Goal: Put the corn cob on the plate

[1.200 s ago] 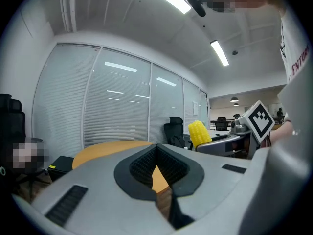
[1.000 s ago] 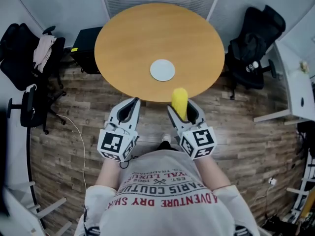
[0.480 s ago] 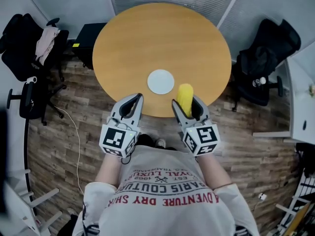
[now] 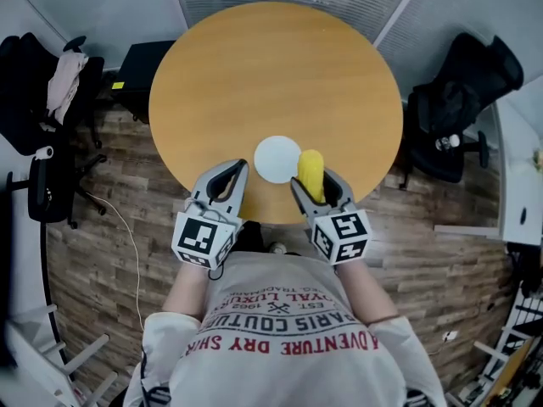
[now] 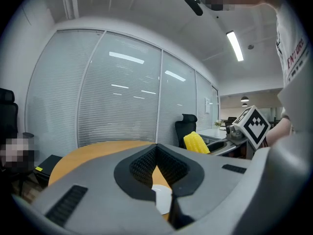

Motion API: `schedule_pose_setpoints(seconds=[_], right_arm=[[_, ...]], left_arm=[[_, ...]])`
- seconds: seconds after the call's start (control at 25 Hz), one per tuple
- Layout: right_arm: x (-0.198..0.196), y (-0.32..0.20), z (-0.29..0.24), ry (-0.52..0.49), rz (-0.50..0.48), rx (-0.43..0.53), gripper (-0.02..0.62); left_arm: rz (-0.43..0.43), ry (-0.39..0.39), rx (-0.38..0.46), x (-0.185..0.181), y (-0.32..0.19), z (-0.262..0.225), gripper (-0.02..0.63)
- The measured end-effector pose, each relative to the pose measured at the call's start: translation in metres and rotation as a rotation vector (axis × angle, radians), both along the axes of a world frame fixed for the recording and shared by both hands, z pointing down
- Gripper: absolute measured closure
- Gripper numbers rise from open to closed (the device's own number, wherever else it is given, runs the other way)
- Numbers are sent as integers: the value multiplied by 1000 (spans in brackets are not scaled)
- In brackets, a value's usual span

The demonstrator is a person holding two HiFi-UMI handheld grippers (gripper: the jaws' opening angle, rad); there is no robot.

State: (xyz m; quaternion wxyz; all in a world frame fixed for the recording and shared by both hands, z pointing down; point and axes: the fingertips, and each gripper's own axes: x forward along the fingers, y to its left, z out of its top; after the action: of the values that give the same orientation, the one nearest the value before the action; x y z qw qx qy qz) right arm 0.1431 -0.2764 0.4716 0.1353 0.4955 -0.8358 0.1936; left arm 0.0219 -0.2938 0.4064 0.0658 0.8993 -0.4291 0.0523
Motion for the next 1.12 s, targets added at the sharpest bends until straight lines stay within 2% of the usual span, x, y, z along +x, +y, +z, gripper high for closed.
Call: schedule_pose_setpoints(seconds=[0.36, 0.64, 0.84, 1.12], right_arm=[[-13, -53, 87, 106, -20, -170, 327], [-24, -75, 161, 137, -30, -350, 327], [-30, -89, 194, 176, -41, -422, 327], [-37, -94, 224, 207, -63, -522, 327]], left_arm=[[68, 20, -74, -1, -56, 29, 574], [54, -3, -152, -13, -77, 64, 574], [32, -6, -201, -25, -85, 84, 574], [0, -12, -226, -36, -97, 99, 574]])
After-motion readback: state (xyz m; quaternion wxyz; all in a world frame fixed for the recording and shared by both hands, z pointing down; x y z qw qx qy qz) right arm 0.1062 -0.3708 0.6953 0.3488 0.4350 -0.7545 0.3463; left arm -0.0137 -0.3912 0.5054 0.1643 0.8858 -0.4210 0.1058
